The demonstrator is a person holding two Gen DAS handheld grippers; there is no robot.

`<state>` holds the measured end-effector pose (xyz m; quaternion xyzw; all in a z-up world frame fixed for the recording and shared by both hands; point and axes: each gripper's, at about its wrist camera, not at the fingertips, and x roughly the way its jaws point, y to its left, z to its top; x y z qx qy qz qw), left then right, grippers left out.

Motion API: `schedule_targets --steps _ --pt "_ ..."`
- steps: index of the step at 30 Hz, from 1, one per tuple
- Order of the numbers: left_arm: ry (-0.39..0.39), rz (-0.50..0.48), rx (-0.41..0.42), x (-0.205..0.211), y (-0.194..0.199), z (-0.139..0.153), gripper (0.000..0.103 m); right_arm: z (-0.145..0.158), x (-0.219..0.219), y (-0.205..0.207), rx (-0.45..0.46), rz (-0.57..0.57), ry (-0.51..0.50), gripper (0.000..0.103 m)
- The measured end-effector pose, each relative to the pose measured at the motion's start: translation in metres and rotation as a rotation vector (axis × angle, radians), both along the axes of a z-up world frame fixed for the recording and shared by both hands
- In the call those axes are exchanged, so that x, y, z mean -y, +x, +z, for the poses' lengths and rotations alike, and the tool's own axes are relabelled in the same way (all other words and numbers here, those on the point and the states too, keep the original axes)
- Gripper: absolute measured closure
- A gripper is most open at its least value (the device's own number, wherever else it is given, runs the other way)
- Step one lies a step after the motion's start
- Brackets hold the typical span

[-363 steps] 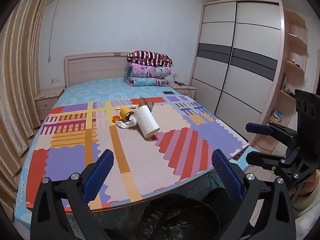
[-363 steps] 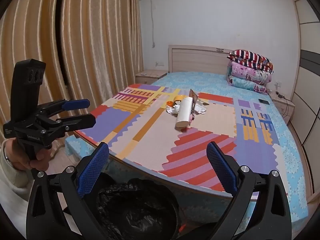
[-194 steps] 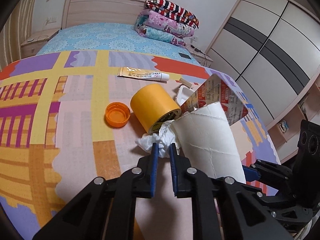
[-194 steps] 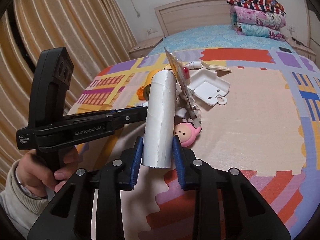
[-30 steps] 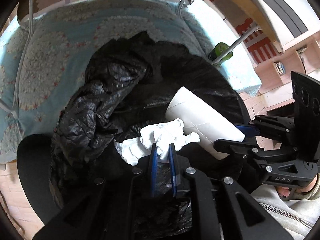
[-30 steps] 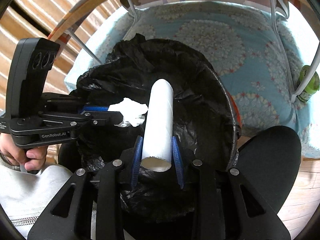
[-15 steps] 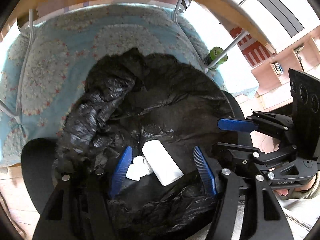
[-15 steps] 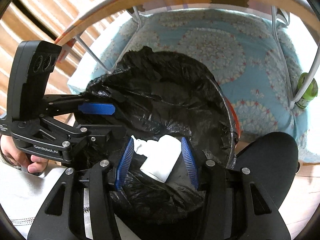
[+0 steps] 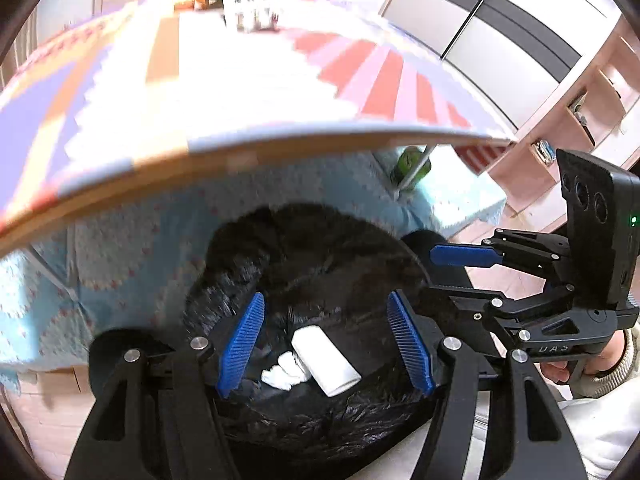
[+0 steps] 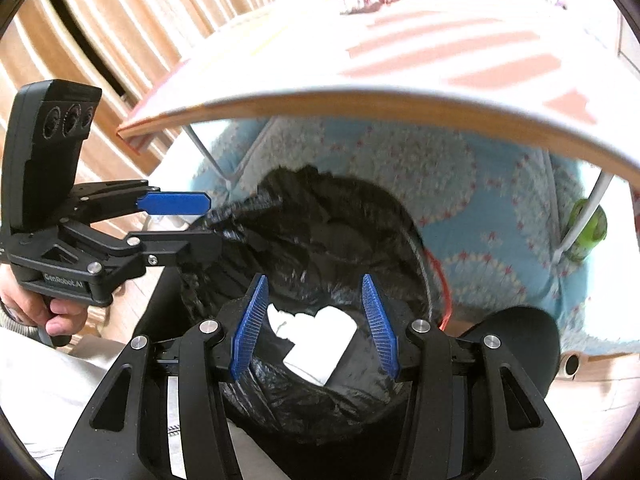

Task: Collect trash
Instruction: 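Move both tools back over the bed toward the pill pack and pink toy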

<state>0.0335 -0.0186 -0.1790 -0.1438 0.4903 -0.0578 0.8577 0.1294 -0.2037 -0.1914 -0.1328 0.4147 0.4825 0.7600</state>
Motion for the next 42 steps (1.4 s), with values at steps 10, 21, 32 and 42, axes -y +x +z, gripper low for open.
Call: schedule_targets --steps 10,21,32,42 --pt "0.046 0.004 0.117 -0.009 0.010 0.054 0.041 0.043 0.003 0.008 0.084 -0.006 0.071 0.054" --pt "0.037 0.066 0.169 -0.038 0.041 0.079 0.041 0.069 -0.008 0.024 0.125 -0.001 0.114 0.054" --pt "0.023 0.105 0.188 -0.057 0.083 0.086 0.029 0.087 -0.019 0.055 0.146 -0.018 0.147 0.054" --pt "0.023 0.112 0.181 -0.073 0.134 0.084 0.029 0.094 -0.036 0.090 0.157 -0.033 0.154 0.054"
